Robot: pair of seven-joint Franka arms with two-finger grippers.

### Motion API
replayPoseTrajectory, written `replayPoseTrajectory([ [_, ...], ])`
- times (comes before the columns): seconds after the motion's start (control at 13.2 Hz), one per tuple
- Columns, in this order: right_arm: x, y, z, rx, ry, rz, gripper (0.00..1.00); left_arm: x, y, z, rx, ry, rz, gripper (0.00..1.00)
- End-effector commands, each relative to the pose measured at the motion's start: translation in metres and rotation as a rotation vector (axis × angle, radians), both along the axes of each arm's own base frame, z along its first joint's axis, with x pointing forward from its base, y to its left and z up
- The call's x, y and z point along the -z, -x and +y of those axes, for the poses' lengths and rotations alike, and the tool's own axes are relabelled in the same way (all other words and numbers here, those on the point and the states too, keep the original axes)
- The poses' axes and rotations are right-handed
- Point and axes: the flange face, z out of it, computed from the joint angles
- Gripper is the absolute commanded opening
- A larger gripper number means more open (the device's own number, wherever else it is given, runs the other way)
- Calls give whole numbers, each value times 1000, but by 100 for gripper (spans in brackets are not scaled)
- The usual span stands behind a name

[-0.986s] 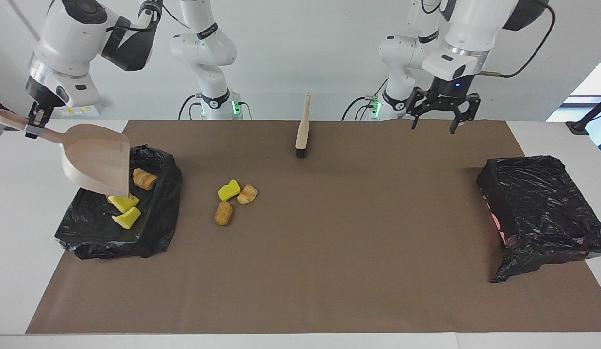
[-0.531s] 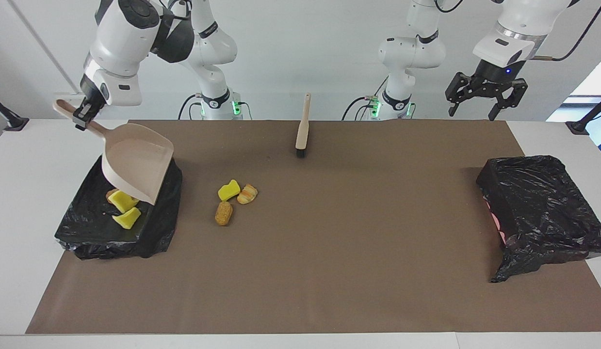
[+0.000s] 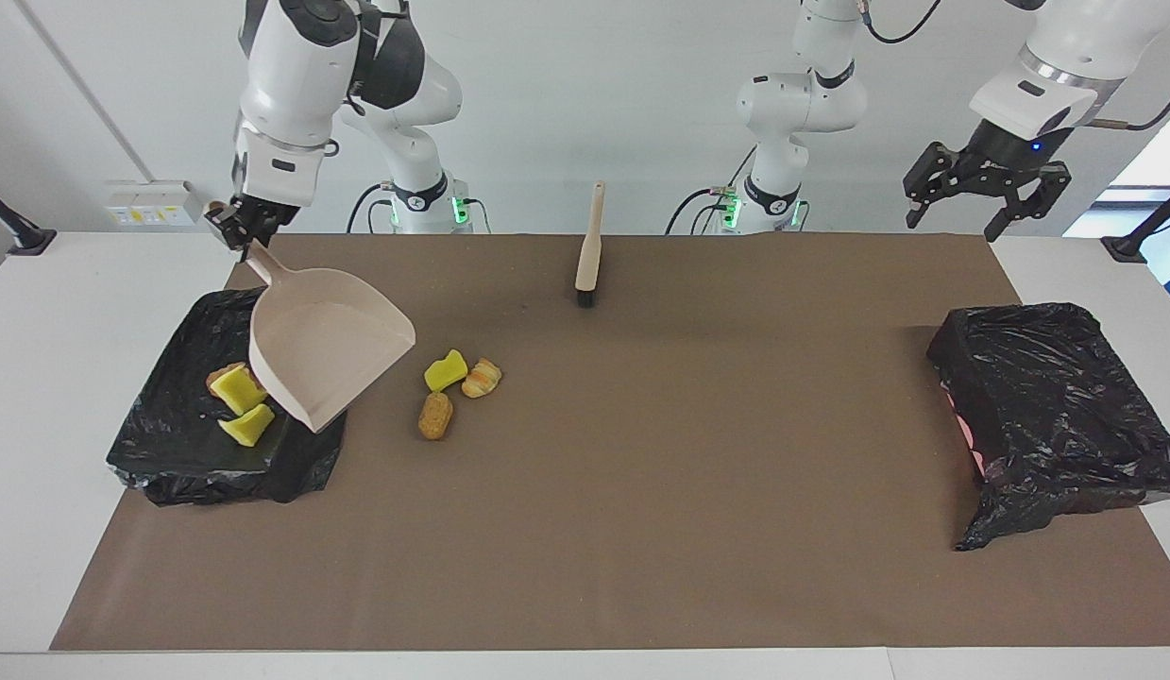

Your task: Sweep and dump trash in bin

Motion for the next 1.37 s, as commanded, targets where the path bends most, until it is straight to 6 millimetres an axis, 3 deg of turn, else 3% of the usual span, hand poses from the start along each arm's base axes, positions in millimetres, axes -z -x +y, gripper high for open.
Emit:
replayPoseTrajectory([
  [0.0,21,-4,59,225,-113,-3,0,10,26,-5,31,11,18,100],
  [0.23,68,-7,158,521,-229,-6,0,10,28,-9,40,11,18,100],
  [0.53,116,-48,232,744,-313,-31,0,9,28,-10,37,9,17,100],
  [0.68,137,-74,249,800,-336,-34,0,10,25,-9,41,6,16,100],
  [0.91,163,-87,261,802,-388,-62,0,7,23,-8,49,-14,17,100],
  [1.29,176,-88,272,794,-478,-34,0,5,14,-8,49,-13,41,100],
])
